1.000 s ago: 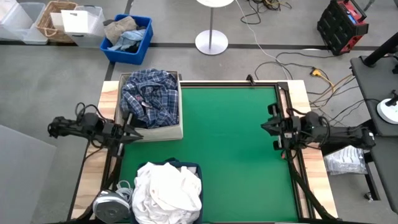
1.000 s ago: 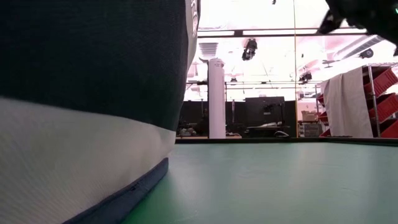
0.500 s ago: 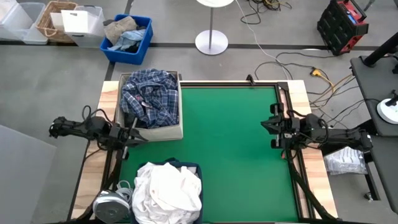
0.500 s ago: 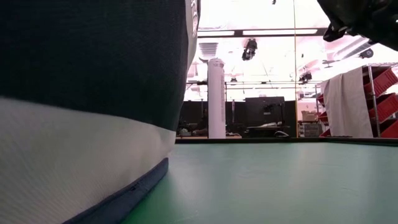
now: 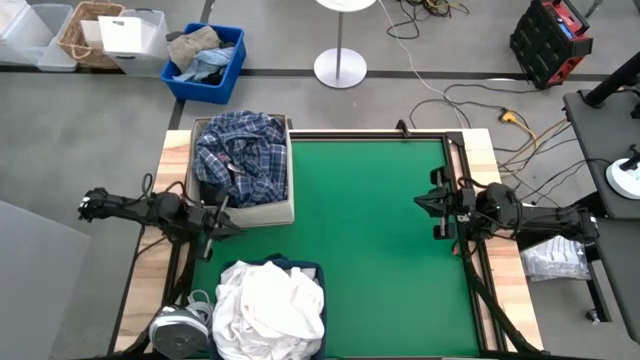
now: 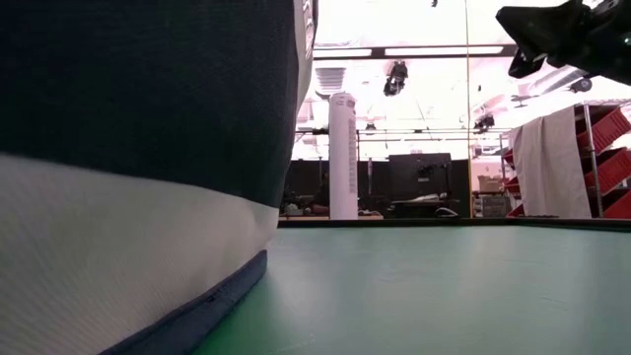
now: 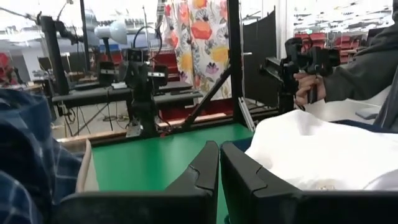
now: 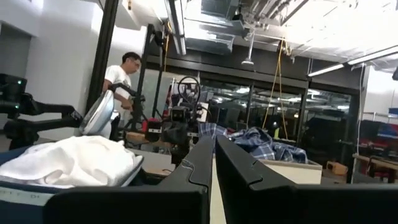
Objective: Sort clothes
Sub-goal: Return to Home Position
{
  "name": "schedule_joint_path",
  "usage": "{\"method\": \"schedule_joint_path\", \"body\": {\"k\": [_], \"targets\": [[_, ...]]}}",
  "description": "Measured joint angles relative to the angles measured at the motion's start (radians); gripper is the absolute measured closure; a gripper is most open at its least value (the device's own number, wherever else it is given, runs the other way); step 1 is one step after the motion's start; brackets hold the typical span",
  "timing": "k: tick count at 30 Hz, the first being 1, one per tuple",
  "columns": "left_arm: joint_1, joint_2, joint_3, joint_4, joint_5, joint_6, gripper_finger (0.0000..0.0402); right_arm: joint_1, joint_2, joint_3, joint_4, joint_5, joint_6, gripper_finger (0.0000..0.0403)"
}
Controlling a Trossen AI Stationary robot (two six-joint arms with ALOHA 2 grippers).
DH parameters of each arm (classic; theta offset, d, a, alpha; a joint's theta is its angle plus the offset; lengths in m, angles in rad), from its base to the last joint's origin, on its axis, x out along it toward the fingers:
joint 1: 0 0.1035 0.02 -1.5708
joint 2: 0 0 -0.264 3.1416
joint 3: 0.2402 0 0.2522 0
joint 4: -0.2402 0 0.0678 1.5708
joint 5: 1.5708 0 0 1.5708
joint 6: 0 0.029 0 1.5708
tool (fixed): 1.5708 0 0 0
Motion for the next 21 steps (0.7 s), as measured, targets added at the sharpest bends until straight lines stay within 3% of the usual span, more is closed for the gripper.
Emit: {"method": "schedule_joint_path", "body": {"k": [8,16,21], "targets": [[0.0,-0.002,-0.004,0.022,0.0,0.018,0.0402,0.0,0.0,0.0,-0.004,0.0,0.027,0.039],[0.0,0.002,-0.004,0.02,0.0,0.021,0.0402,0.0,0.006,-0.001,-0.011,0.0,0.185,0.039],[0.0,0.004,-0.004,0.02,0.0,0.021,0.0402,0.0,0.006,-0.001,-0.011,0.0,0.201,0.039]]}}
